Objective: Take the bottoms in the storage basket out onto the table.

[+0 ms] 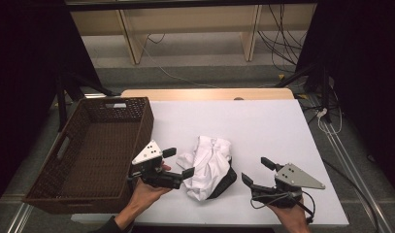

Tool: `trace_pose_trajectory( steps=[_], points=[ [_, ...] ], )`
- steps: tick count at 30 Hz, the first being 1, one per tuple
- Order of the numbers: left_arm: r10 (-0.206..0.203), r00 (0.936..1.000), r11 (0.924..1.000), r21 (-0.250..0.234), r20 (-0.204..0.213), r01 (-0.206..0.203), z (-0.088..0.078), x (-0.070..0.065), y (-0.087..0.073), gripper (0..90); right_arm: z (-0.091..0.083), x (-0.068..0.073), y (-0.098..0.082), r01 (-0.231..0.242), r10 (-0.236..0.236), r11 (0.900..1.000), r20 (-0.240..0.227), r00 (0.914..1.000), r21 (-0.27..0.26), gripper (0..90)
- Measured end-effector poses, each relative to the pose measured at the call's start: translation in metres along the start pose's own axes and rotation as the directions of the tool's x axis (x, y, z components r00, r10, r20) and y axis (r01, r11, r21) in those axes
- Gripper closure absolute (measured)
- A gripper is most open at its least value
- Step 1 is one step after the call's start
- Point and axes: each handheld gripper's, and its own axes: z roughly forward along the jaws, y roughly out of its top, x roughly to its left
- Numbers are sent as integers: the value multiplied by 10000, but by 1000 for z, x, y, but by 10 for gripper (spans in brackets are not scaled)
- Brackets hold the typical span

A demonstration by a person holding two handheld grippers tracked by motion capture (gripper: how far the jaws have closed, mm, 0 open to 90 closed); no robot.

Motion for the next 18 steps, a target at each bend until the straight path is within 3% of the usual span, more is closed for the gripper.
trace_pose_trajectory(
  steps=[18],
  points=[
    [166, 9991, 9998, -55, -394, -169, 0, 4, -1, 18, 1, 0, 0, -34, 34, 9999, -42, 10000, 96, 215]
  ],
)
